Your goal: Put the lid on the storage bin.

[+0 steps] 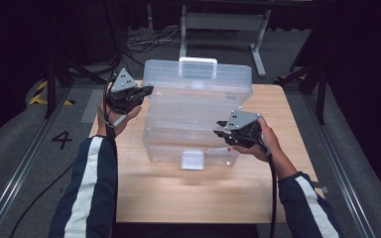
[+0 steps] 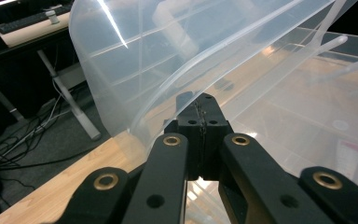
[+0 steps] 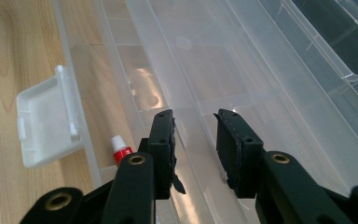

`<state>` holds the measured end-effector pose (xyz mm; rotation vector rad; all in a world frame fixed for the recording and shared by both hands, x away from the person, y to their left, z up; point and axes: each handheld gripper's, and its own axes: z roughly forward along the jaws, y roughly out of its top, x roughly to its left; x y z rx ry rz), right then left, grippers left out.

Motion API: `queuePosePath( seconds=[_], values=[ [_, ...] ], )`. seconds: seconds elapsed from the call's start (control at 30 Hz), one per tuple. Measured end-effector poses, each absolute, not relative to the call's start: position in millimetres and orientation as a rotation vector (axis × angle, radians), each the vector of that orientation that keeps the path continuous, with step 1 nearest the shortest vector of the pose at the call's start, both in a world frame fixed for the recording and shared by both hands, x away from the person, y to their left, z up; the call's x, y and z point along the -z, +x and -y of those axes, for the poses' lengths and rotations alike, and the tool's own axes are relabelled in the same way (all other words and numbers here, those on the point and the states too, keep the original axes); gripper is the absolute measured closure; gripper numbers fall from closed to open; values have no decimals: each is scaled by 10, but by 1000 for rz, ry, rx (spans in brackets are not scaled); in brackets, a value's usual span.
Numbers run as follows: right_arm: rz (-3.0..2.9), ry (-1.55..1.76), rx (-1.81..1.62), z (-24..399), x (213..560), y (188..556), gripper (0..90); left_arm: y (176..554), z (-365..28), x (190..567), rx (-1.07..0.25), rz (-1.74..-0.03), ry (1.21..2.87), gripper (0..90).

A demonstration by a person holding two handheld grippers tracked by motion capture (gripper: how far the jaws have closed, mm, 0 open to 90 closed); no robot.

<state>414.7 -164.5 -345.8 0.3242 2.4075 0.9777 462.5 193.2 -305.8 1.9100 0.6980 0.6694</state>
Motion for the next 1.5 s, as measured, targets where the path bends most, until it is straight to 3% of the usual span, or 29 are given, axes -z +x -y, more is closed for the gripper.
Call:
queuePosePath(
  seconds=[1.5],
  values=[
    [-2399,416,-984,2083,3430,3955,659,4445,-1946,3210,-624,-627,1969,898]
  ],
)
